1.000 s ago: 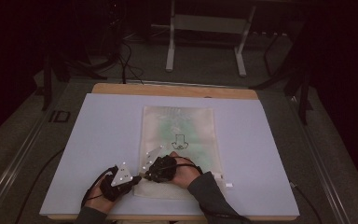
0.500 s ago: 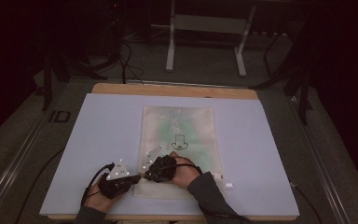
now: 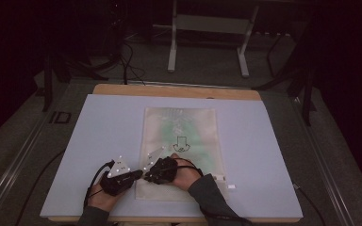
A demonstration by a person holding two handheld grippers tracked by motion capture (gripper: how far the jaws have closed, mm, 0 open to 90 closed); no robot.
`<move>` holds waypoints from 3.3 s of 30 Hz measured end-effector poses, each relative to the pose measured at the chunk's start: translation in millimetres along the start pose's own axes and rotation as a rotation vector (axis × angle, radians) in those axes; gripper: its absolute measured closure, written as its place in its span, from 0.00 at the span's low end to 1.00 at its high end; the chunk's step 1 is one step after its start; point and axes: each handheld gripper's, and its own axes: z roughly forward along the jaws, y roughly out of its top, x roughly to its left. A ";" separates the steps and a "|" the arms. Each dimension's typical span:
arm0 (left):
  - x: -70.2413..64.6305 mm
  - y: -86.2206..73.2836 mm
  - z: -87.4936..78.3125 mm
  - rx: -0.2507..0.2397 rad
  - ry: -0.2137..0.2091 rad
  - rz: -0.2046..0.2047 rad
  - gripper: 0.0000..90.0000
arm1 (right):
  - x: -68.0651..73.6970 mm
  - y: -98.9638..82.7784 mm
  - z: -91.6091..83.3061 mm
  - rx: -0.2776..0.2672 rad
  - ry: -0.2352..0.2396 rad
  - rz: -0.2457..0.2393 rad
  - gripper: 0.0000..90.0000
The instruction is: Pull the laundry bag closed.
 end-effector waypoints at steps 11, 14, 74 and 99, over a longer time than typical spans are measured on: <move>-1.7 1.2 8.4 0.038 0.033 -0.003 0.99 | -0.6 0.0 0.5 -0.003 0.004 0.010 0.91; -4.7 1.5 10.2 0.050 0.050 0.016 0.99 | -0.3 0.6 0.6 0.000 0.002 0.008 0.91; -15.6 5.3 14.1 0.056 0.024 0.011 0.97 | -1.6 6.4 -12.3 0.184 0.003 -0.054 0.91; -14.0 3.9 14.0 0.046 0.014 -0.004 0.97 | -1.5 1.6 -21.7 0.223 -0.003 -0.061 0.91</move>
